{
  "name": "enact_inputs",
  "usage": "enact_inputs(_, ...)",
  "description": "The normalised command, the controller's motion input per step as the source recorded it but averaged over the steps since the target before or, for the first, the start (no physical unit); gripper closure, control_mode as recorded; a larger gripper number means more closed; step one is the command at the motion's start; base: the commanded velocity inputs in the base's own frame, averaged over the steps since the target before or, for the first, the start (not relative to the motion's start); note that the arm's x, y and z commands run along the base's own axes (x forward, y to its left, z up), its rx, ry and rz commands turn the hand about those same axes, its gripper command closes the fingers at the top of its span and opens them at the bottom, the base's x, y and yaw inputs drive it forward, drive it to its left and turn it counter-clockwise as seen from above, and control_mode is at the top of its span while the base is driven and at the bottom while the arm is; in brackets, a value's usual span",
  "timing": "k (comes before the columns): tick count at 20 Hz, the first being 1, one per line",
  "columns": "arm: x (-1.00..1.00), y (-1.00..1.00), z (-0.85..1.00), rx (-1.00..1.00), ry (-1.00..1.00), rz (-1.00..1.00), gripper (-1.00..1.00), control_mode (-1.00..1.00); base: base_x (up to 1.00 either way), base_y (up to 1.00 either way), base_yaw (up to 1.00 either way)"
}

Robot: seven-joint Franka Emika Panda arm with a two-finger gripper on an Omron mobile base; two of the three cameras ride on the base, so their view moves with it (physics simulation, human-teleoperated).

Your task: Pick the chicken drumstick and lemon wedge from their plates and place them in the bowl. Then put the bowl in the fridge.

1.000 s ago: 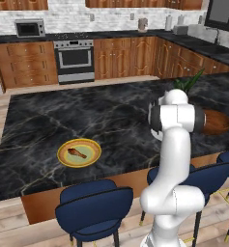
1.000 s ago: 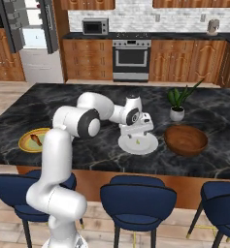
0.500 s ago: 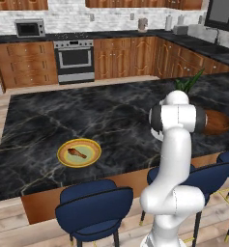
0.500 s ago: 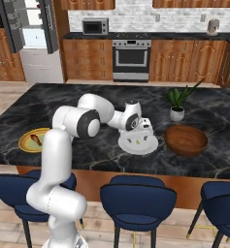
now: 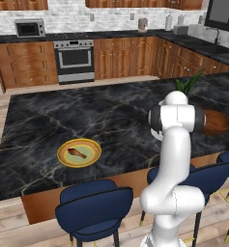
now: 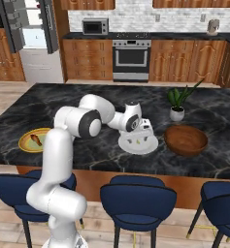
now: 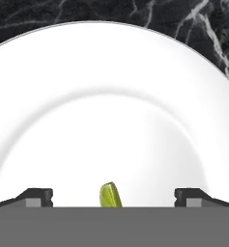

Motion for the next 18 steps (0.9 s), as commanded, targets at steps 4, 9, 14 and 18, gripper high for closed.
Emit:
enact_inputs(4,0.15,0.00,-0.08,0.00,0.00,0.00,-1.00,-1.00,0.00,0.00,0.00)
enact_inputs(9,0.03,0.00,-0.17,0.00,0.02,0.00,-1.00,-1.00,0.00,0.00,0.00)
enact_inputs(14,-0.07,0.00,-0.13,0.00,0.00,-0.04,-1.00,-1.00,0.00,0.00,0.00)
enact_inputs(18,-0.12,0.00,-0.13,0.00,0.00,-0.11,-1.00,-1.00,0.00,0.00,0.00)
